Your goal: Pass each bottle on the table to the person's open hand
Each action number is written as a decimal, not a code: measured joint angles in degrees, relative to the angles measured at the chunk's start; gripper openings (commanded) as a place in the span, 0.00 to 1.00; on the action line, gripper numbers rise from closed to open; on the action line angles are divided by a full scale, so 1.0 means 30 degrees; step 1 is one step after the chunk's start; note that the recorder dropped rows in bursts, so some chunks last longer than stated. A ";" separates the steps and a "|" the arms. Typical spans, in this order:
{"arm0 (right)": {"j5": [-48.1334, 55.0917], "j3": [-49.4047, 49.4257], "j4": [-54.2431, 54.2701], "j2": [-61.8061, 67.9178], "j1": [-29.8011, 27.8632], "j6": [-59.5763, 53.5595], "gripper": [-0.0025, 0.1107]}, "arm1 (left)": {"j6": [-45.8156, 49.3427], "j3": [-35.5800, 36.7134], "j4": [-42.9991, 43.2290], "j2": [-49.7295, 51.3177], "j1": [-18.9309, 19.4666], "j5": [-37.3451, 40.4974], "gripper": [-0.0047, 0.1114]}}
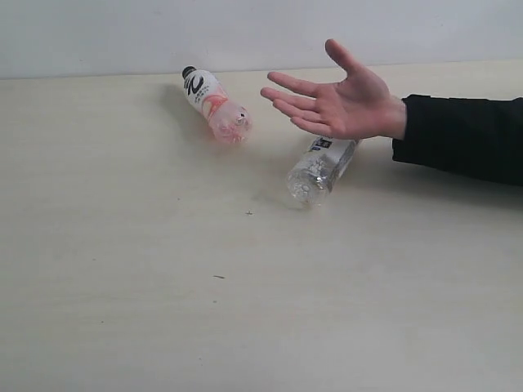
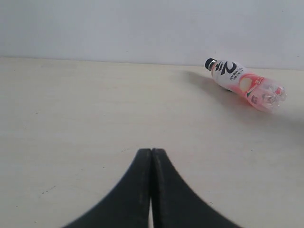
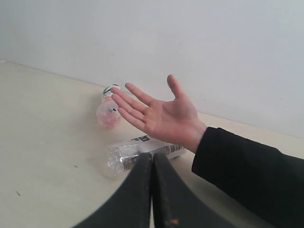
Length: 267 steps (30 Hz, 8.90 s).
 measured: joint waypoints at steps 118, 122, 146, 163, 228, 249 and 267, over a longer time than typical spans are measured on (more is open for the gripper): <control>-0.0035 0.0000 0.0350 0.0000 0.0000 0.0000 0.03 | -2.3291 -1.5747 2.4625 2.8504 -0.6594 -1.1022 0.62; -0.0035 0.0000 0.0350 0.0000 0.0000 0.0000 0.03 | -2.3414 -1.6885 2.6231 3.0079 -0.8264 -1.0227 0.62; -0.0414 0.0000 0.0350 0.0000 0.0000 0.0000 0.03 | -2.5402 -2.3066 2.6599 3.7602 -1.4069 -0.6249 0.71; -0.0452 0.0000 0.0350 0.0000 0.0000 0.0000 0.03 | -2.5794 -2.3718 2.6414 3.9251 -1.4112 -0.6025 0.71; -0.0486 0.0000 0.0390 0.0000 0.0000 0.0000 0.03 | -2.6542 -2.6169 2.6122 4.1574 -1.4112 -0.6025 0.80; -0.0486 0.0000 0.0390 0.0000 0.0000 0.0000 0.03 | -2.6778 -2.6169 2.5981 4.2053 -1.4348 -0.6174 0.80; -0.0486 0.0000 0.0390 0.0000 0.0000 0.0000 0.03 | -2.7422 -2.6169 2.5766 4.2053 -1.4348 -0.6025 0.40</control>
